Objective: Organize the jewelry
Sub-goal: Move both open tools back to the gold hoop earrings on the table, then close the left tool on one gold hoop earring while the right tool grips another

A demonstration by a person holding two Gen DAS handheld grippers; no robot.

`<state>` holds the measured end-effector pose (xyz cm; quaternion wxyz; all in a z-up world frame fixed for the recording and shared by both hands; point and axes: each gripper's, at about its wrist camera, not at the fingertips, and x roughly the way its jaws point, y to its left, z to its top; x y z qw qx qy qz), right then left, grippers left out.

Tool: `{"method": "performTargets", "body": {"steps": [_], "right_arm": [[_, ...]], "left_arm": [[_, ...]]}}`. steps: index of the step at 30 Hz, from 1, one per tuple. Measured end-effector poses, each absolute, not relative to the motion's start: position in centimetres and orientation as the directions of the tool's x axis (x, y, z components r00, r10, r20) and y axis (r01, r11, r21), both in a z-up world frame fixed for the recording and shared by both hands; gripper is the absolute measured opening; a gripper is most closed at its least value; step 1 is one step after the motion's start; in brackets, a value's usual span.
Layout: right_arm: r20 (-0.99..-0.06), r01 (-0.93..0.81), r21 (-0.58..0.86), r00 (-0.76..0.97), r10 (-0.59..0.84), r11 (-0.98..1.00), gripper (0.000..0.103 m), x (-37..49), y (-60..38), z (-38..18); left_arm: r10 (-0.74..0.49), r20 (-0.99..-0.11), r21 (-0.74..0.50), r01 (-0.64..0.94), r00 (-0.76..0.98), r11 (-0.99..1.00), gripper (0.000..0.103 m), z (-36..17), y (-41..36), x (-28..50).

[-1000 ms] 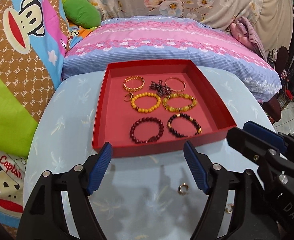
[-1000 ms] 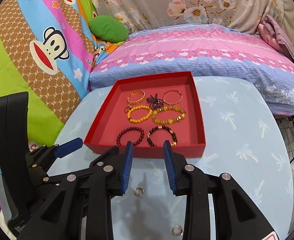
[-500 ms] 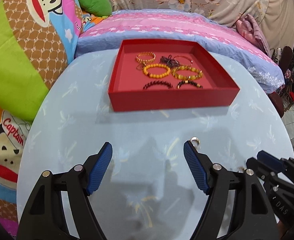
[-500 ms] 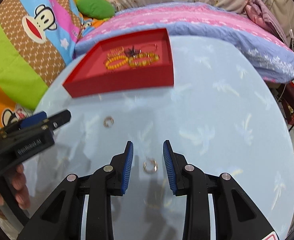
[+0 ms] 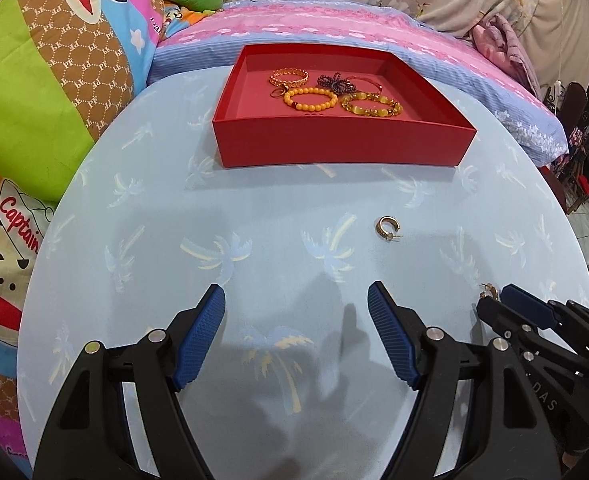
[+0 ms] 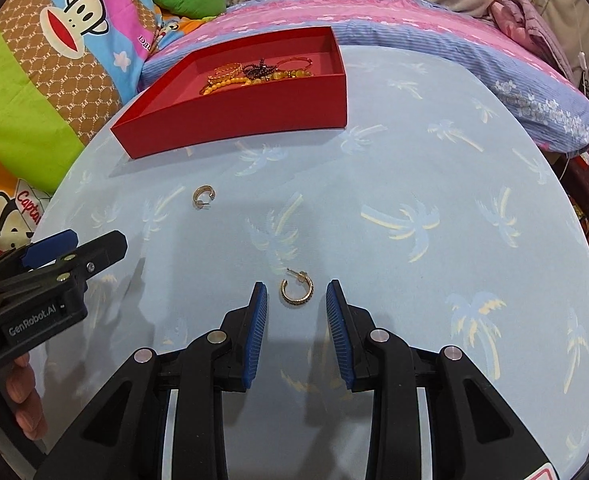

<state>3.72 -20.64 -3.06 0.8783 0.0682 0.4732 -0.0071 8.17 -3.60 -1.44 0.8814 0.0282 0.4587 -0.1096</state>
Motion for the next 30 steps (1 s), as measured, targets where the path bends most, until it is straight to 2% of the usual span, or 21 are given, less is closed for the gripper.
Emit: {"method": "performTargets", "body": {"steps": [2,4,22,25,30], "right_arm": [[-0.832,0.073,0.098,0.554,0.042,0.992,0.026,3.8,-20.4,-3.0],[-0.831,0.068,0.081,0.555,0.029,0.994,0.016,3.9,-20.2,-3.1],[-0.828,0.092,0.115,0.559,0.044,0.989,0.016,4.4,-21.4,-3.0],[-0.827,0.108,0.135,0.559,0.052,0.985,0.016,4.6,-22.1,-2.9],[-0.827,0.129,0.165,0.558,0.066,0.978,0.016,5.1,-22.9,-2.9]], "left_arm": [[-0.167,-0.816,-0.050,0.220,0.554,0.974,0.070,-1.4,-3.7,8.2],[-0.166,-0.818,-0.050,0.220,0.551,0.974,0.070,-1.5,-3.7,8.3],[-0.202,-0.820,-0.067,0.260,0.535,0.963,0.070,-1.9,-6.4,10.0],[-0.212,-0.821,-0.072,0.271,0.530,0.960,0.064,-2.1,-7.0,10.5],[-0.240,-0.818,-0.089,0.297,0.523,0.951,0.060,-2.1,-8.3,11.4]]}}
